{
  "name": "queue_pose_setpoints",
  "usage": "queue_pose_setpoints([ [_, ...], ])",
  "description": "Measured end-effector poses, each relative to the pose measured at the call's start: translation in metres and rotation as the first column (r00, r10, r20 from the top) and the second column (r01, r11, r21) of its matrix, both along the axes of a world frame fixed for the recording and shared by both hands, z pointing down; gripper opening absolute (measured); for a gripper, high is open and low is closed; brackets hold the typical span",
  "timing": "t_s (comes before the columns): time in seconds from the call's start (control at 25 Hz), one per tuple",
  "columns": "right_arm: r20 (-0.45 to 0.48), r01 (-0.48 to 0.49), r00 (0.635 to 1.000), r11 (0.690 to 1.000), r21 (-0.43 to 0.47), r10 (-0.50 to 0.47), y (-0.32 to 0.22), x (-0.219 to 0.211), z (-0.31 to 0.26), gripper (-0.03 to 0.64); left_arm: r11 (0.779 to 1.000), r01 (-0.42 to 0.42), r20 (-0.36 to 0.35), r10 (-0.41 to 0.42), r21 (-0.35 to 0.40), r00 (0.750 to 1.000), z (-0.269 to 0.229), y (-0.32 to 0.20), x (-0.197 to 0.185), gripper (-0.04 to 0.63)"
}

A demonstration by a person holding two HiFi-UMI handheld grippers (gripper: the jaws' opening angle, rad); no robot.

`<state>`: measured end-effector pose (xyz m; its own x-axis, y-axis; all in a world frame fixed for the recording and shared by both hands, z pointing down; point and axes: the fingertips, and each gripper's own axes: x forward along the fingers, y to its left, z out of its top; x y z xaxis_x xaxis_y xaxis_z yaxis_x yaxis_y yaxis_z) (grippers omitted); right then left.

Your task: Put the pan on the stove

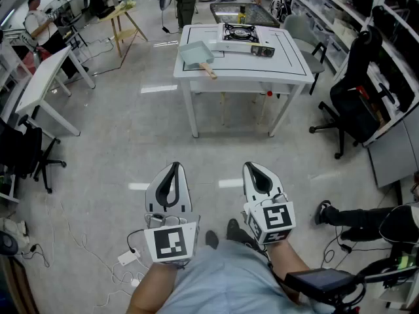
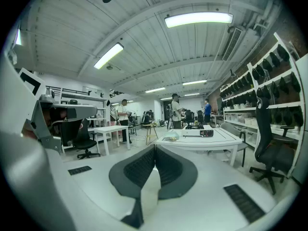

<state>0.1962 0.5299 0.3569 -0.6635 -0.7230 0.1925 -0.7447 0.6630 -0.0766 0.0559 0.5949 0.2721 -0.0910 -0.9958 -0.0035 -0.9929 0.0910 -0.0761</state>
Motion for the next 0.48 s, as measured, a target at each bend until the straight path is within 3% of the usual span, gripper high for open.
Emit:
queue_pose_setpoints([
  [0.28,0.004,-0.001,1.000,1.000,-0.009,0.001,-0.017,0.007,0.007,0.048,1.000,-0.003,0.009,0.003,-0.009,1.000,0.006,-0.017,0.008,0.018],
  [0.48,0.058,0.018,0.998,0.999,-0.051,-0.015,-0.037,0.015,0.013,0.051,1.000,0.007,0.012,-0.006,-0.021,1.000,0.012,-0.036,0.018,0.018],
])
